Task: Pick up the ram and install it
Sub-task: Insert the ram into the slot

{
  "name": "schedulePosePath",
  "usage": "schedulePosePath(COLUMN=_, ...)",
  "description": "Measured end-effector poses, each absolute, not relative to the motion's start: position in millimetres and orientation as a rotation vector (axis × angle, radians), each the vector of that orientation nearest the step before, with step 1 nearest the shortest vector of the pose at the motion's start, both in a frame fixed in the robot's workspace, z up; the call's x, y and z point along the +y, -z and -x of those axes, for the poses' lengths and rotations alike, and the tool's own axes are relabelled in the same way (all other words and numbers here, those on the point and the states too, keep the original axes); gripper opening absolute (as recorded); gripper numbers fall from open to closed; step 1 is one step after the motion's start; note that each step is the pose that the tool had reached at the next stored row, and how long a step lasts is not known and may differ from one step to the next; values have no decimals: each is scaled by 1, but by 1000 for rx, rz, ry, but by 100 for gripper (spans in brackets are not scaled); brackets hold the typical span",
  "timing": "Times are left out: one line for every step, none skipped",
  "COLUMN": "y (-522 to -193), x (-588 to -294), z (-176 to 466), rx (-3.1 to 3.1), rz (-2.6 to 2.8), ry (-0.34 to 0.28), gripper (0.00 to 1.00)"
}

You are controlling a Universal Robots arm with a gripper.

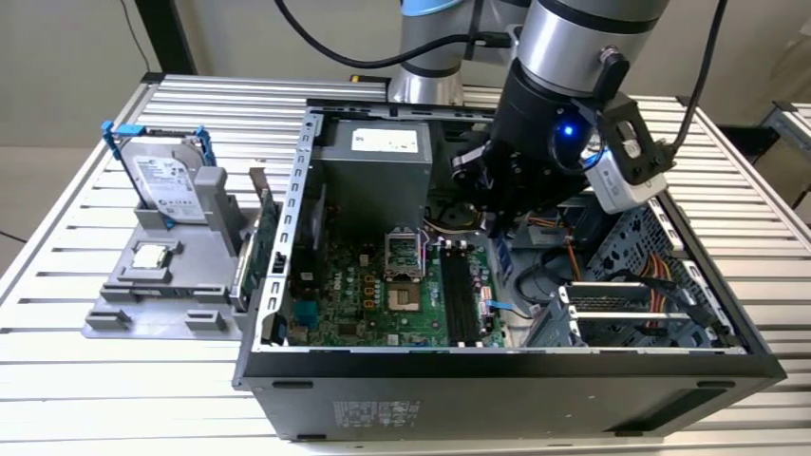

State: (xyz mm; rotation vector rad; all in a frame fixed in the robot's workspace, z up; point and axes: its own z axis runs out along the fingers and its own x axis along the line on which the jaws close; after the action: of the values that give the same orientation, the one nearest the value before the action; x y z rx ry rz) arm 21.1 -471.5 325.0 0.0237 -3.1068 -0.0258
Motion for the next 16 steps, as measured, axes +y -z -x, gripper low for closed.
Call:
schedulePosePath(y=-325, x=-472, z=-21, rx=-3107, rz=-24, ry=24, gripper=0)
schedulePosePath(y=-325, x=-472, z=-21, rx=-3107, rz=-24, ry=23, gripper=0)
schedulePosePath(y=-325, x=-472, z=-21, rx=-3107, rz=-24, ry=23, gripper=0)
schedulePosePath(y=-325, x=-472, z=-21, rx=-3107, rz=-24, ry=23, gripper=0)
schedulePosePath(y=-325, x=-472, z=-21, rx=-3107, rz=-24, ry=23, gripper=0)
schedulePosePath(y=-325, x=-472, z=-21, rx=-3107, rz=-24, ry=23, gripper=0)
schedulePosePath(y=-324, x=-471, z=-21, rx=-3107, rz=-24, ry=23, gripper=0)
schedulePosePath(y=-324, x=-471, z=-21, rx=-3107, rz=-23, ry=23, gripper=0)
schedulePosePath(y=-324, x=-472, z=-21, rx=-3107, rz=-23, ry=23, gripper=0)
schedulePosePath(y=-323, x=-471, z=-20, rx=-3107, rz=-23, ry=23, gripper=0)
schedulePosePath(y=-323, x=-471, z=-20, rx=-3107, rz=-23, ry=23, gripper=0)
schedulePosePath(y=-322, x=-472, z=-20, rx=-3107, rz=-23, ry=23, gripper=0)
schedulePosePath(y=-322, x=-472, z=-20, rx=-3107, rz=-22, ry=23, gripper=0)
schedulePosePath(y=-321, x=-472, z=-20, rx=-3107, rz=-21, ry=23, gripper=0)
schedulePosePath(y=-320, x=-472, z=-20, rx=-3107, rz=-20, ry=23, gripper=0)
schedulePosePath(y=-319, x=-472, z=-20, rx=-3107, rz=-19, ry=23, gripper=0)
